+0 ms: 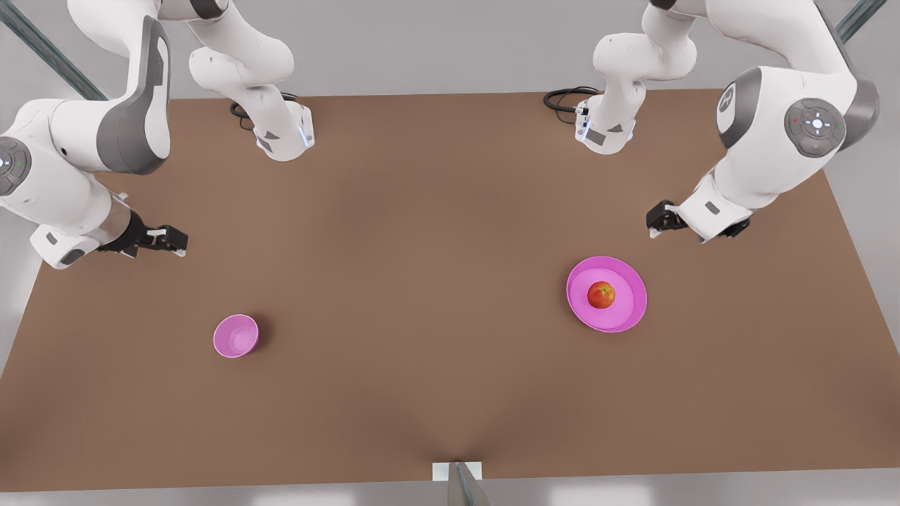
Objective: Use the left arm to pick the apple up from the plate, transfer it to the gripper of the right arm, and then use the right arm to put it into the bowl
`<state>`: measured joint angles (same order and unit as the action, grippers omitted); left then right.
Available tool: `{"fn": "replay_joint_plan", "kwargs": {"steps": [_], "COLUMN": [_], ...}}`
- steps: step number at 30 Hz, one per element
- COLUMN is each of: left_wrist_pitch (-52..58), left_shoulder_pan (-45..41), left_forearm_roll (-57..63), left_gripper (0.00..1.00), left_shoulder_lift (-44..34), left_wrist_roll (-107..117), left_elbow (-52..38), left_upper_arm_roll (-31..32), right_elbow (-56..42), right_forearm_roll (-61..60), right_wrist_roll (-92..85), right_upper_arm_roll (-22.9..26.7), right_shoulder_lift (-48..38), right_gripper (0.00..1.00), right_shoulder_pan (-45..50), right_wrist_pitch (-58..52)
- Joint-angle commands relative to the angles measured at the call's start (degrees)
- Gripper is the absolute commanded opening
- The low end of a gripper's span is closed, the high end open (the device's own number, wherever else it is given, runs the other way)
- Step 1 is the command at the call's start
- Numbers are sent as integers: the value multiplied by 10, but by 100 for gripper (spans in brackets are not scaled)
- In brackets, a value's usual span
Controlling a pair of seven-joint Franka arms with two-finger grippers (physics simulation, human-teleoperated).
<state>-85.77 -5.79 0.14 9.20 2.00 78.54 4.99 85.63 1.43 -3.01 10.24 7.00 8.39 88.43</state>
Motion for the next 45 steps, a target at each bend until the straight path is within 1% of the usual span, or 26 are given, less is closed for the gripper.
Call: {"fn": "replay_joint_plan", "kwargs": {"steps": [1,2,3,5,6,8,10,11,13,19,29,32,35,41,45], "left_wrist_pitch": [-19,-26,-97,-223,-329,-382,-494,-529,-569,-623,-645,-644,-644,-645,-655], "left_shoulder_pan": [1,3,1,1,4,4,5,13,14,3,2,-10,-9,-4,-3], "left_forearm_roll": [4,3,0,0,-3,-4,-4,-4,-4,-4,-4,-4,-4,0,0], "left_gripper": [100,100,100,100,100,100,100,100,100,100,100,100,100,100,100], "left_shoulder_lift": [6,20,25,22,19,20,20,24,28,49,115,115,127,128,152], "left_wrist_roll": [-39,-39,-31,14,27,28,31,34,34,43,44,48,46,41,42], "left_elbow": [-1,0,39,144,226,268,348,370,403,448,449,454,458,458,458], "left_upper_arm_roll": [0,-1,-1,-1,-1,-1,-2,-2,-2,-1,0,0,0,-2,-1], "right_elbow": [0,0,0,0,0,0,0,0,0,0,0,0,0,0,-1], "right_forearm_roll": [0,0,0,0,0,0,0,0,0,0,0,0,0,0,0], "right_wrist_roll": [-18,-18,-18,-18,-19,-19,-19,-19,-19,-19,-19,-19,-19,-19,-24], "right_upper_arm_roll": [0,0,0,0,0,0,0,0,0,0,0,0,0,0,0], "right_shoulder_lift": [-1,-1,-1,-1,-1,-1,-1,-1,-1,-1,0,0,1,1,1], "right_gripper": [100,100,100,100,100,100,100,100,100,100,100,100,100,100,100], "right_shoulder_pan": [0,0,0,0,0,0,0,0,0,-1,-1,-1,-1,-1,-1], "right_wrist_pitch": [12,11,12,12,11,11,12,12,12,12,12,12,11,12,12]}}
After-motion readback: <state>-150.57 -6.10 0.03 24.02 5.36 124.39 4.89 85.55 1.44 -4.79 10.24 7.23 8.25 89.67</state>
